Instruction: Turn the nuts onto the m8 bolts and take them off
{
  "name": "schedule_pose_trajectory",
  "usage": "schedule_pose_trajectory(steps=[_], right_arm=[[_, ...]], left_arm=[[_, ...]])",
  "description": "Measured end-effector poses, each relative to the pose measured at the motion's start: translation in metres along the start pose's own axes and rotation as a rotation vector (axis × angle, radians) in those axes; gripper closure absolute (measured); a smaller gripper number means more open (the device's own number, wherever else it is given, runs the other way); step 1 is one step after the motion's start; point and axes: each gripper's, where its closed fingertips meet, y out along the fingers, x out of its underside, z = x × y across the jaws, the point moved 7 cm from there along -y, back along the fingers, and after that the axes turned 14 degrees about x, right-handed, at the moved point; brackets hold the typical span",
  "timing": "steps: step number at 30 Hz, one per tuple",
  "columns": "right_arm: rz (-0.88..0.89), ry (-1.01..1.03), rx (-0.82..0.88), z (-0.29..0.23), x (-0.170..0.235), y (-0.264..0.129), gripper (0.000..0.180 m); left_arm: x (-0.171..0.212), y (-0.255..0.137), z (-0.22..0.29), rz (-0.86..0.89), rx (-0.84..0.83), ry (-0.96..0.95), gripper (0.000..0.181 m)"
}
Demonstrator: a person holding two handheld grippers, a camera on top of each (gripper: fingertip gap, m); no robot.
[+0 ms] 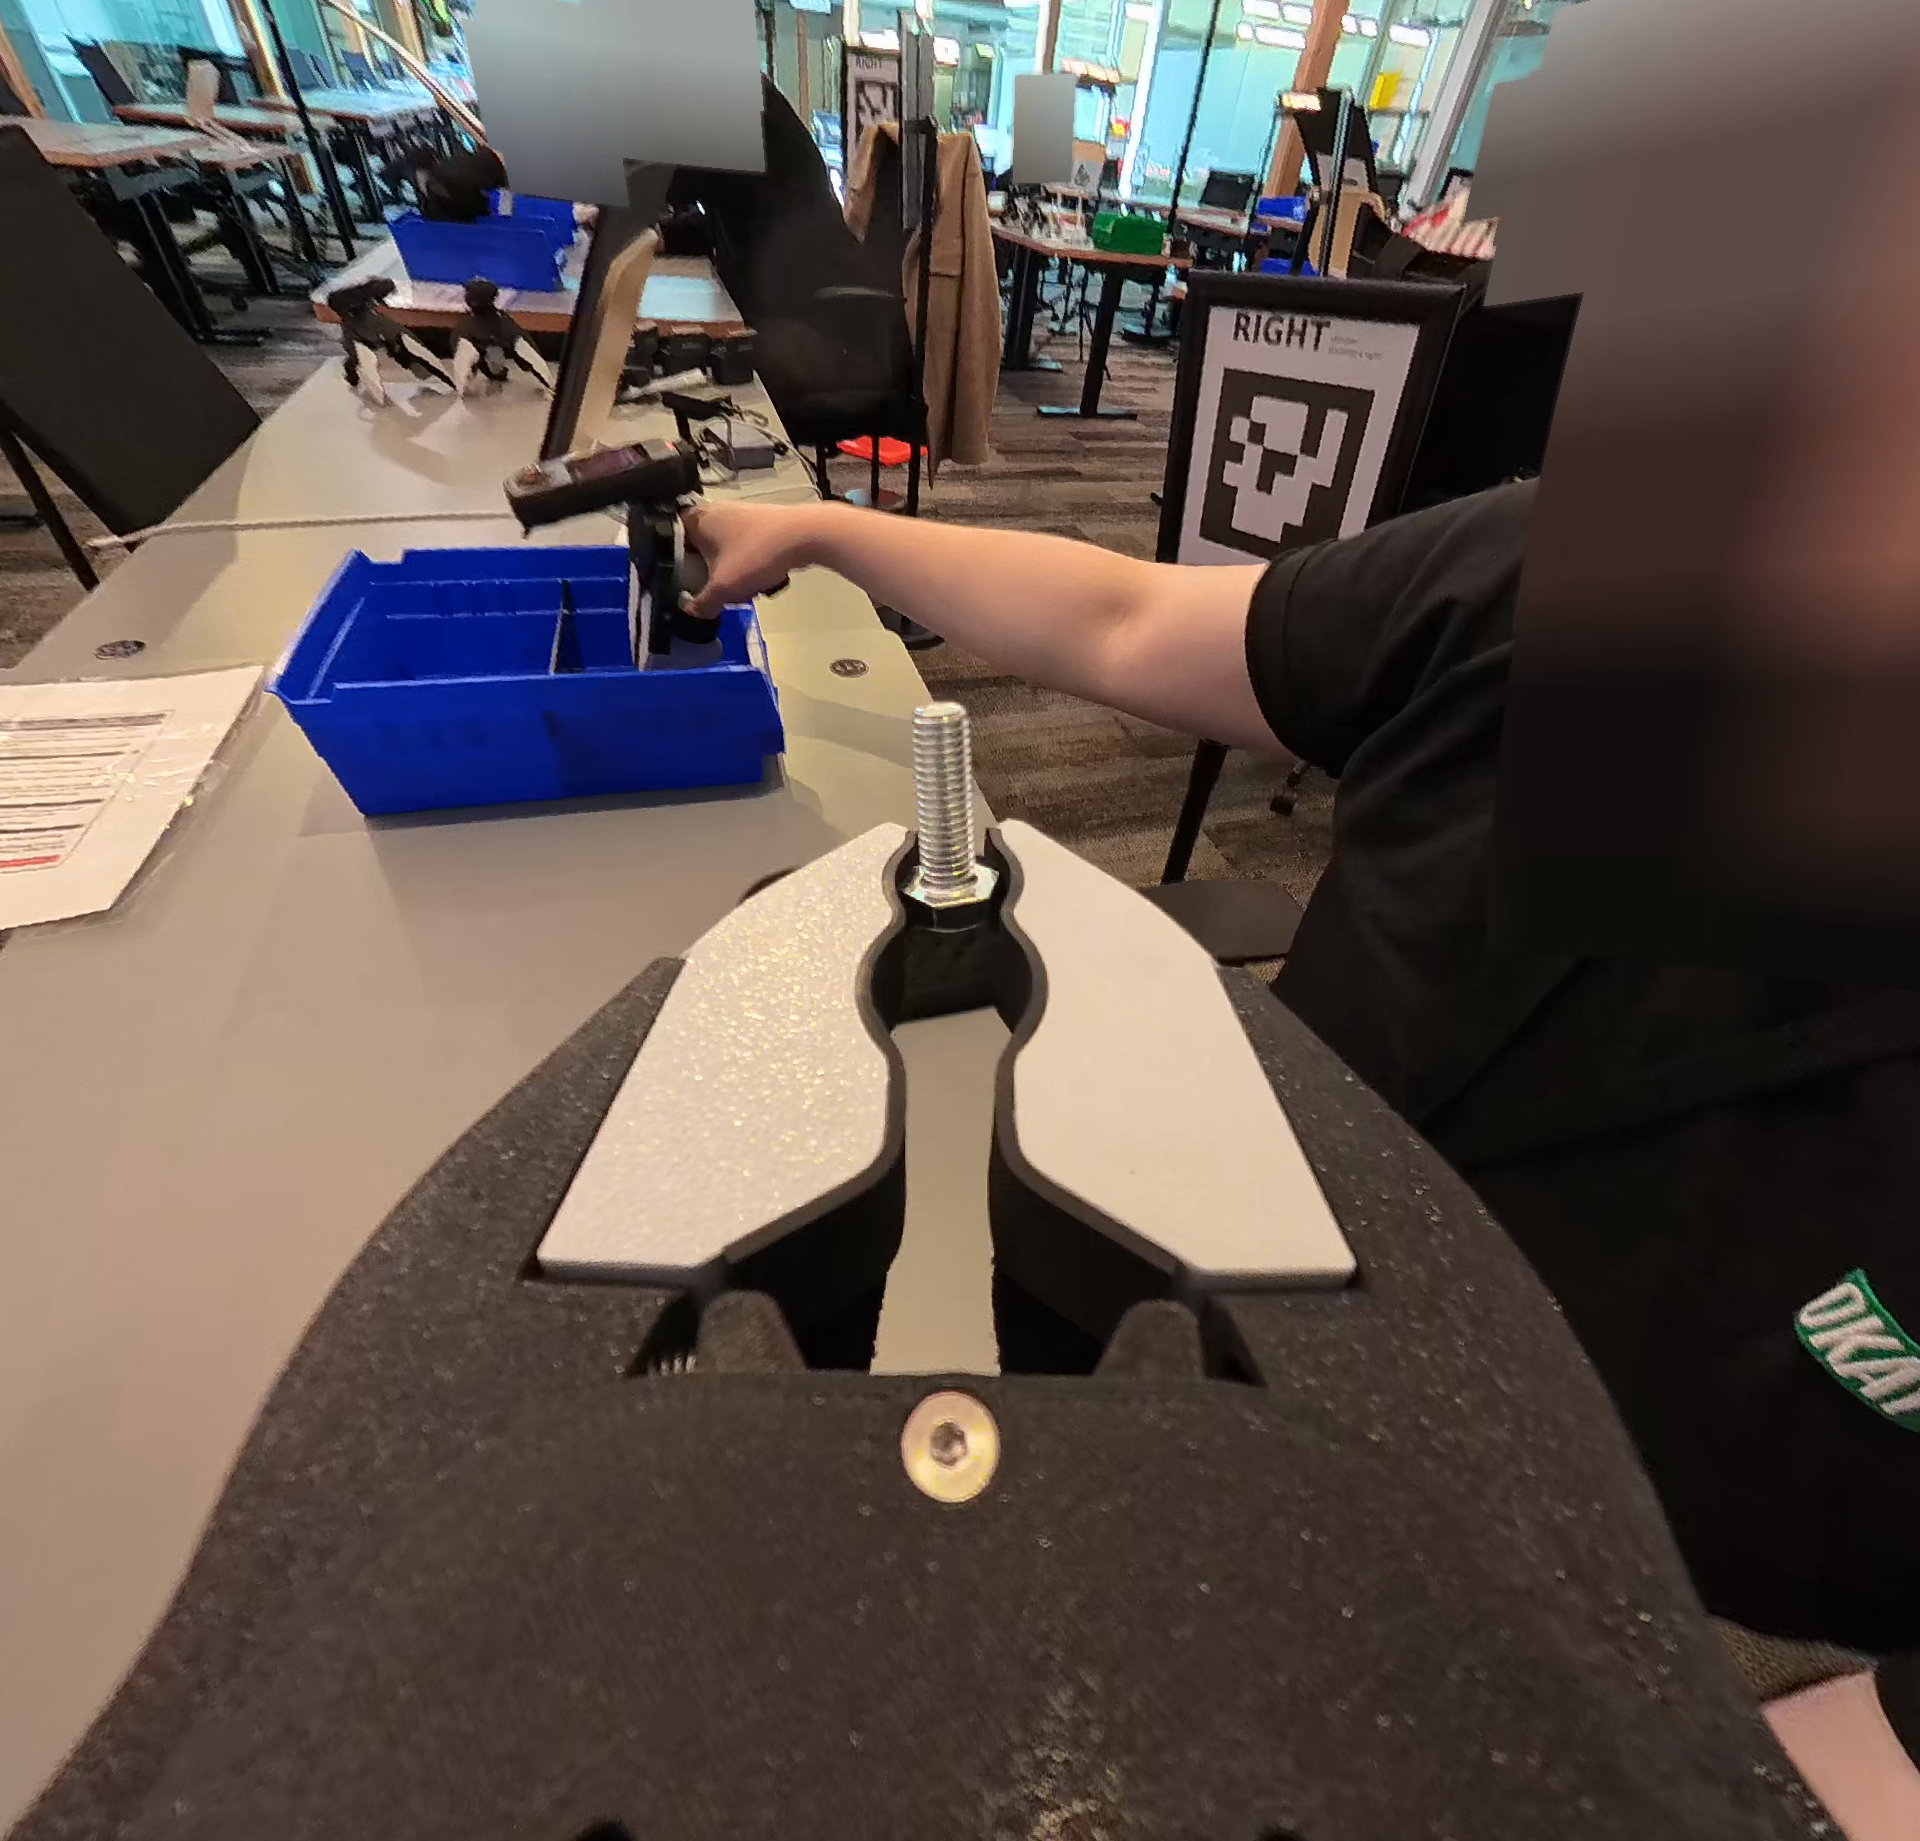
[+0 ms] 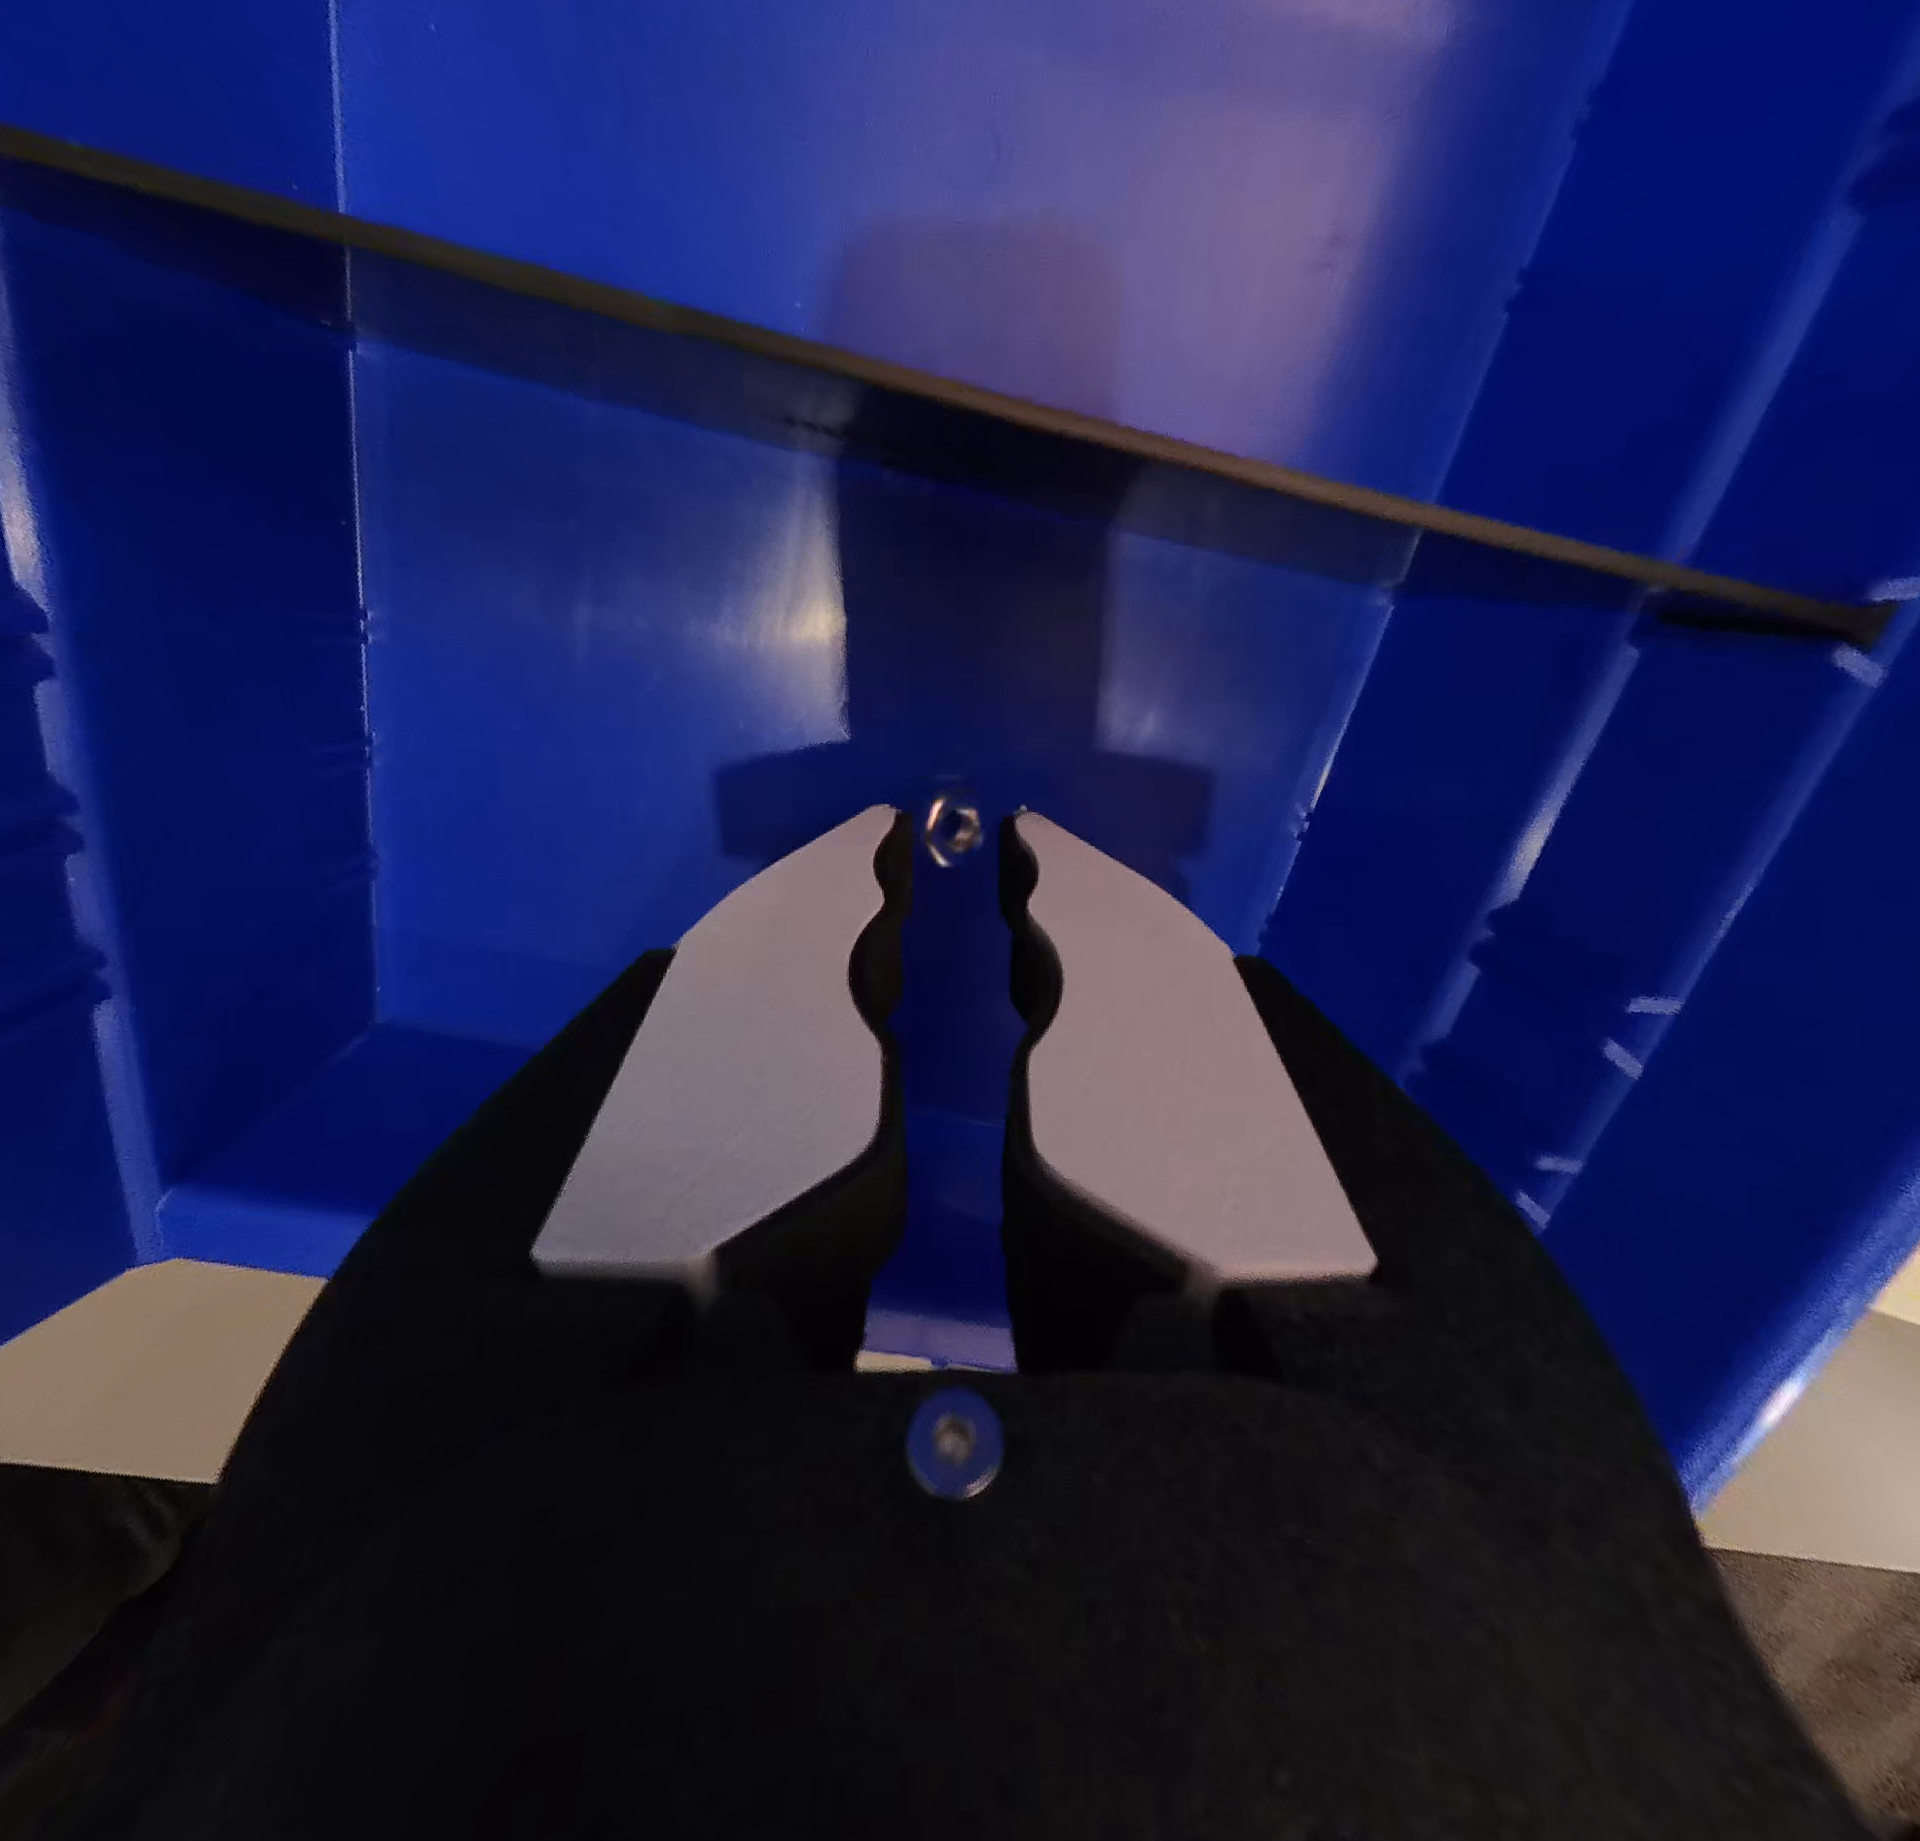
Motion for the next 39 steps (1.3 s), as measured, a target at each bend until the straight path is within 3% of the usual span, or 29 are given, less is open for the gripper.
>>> schedule_pose_trajectory(steps=[5,10,12,15,18,21,25,39], right_arm=[[0.053,0.027,0.031,0.007,0.000,-0.026,0.159],[0.439,-0.004,0.130,-0.023,-0.036,-0.147,0.155],[0.699,-0.079,0.031,-0.068,-0.058,-0.209,0.149],[1.072,-0.244,-0.272,-0.156,-0.077,-0.288,0.145],[1.279,-0.374,-0.555,-0.236,-0.081,-0.329,0.150],[1.347,-0.455,-0.725,-0.295,-0.085,-0.339,0.150],[1.372,-0.522,-0.801,-0.339,-0.093,-0.336,0.151],[1.293,-0.558,-0.941,-0.364,-0.102,-0.325,0.172]], left_arm=[[0.000,0.003,0.000,-0.018,-0.016,0.016,0.169],[-0.002,0.007,-0.020,0.013,-0.157,0.046,0.169],[-0.003,0.011,-0.031,0.036,-0.232,0.071,0.169],[-0.005,0.018,-0.044,0.110,-0.307,0.091,0.169],[-0.005,0.024,-0.050,0.160,-0.321,0.082,0.169],[-0.004,0.028,-0.051,0.162,-0.314,0.074,0.169],[-0.006,0.031,-0.048,0.166,-0.305,0.082,0.169],[-0.012,0.033,-0.039,0.170,-0.291,0.122,0.169]])
